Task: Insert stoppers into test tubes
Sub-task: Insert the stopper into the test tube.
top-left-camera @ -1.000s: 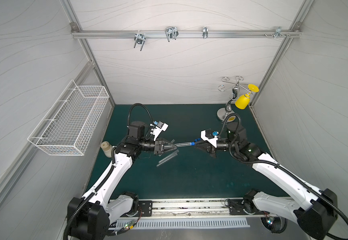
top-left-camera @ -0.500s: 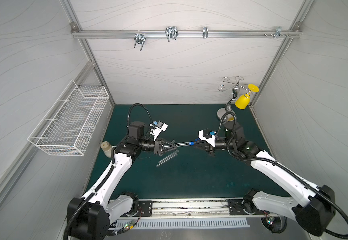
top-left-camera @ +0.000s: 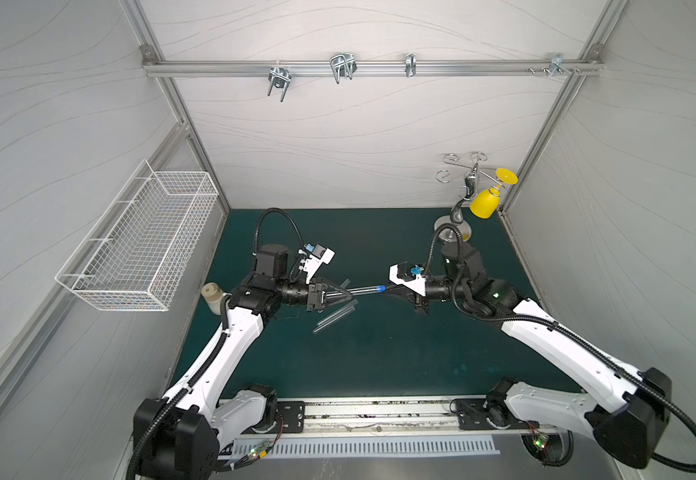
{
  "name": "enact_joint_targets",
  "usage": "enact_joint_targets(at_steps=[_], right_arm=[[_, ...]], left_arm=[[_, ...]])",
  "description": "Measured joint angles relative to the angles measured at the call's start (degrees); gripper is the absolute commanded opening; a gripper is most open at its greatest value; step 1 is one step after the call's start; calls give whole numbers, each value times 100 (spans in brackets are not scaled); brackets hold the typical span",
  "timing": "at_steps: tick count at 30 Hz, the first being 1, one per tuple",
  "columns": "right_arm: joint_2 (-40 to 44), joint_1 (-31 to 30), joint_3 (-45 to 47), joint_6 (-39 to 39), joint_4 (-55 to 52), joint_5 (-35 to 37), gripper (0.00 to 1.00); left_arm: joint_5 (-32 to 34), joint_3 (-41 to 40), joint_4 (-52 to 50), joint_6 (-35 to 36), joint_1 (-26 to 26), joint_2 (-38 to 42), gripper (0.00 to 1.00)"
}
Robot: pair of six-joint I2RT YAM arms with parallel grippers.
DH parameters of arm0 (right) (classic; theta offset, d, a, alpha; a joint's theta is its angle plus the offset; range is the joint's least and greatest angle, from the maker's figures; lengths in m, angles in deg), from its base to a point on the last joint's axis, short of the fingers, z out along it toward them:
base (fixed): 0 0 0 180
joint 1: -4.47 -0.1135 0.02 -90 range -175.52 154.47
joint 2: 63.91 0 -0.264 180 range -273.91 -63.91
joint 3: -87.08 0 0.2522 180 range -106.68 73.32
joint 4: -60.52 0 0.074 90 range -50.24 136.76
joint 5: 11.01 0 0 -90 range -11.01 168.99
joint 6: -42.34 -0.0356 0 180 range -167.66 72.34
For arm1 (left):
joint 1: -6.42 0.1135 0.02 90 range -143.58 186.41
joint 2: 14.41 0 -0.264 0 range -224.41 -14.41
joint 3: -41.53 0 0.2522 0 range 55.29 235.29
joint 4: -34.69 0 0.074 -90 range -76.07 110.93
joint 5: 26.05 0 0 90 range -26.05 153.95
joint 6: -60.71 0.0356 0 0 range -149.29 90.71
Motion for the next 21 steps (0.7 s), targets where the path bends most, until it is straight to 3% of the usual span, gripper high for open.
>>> enact_joint_targets(at_steps=[13, 16, 21], right_arm=[[-7, -208, -74, 20, -136, 485, 10], [-4, -225, -72, 15, -138, 575, 17], [195, -227, 151, -2, -74, 514, 37]], left_arm=[[70, 0, -76, 2, 11, 4, 0], [105, 0, -72, 7, 11, 4, 0], [151, 0, -63, 96, -4, 0, 0]])
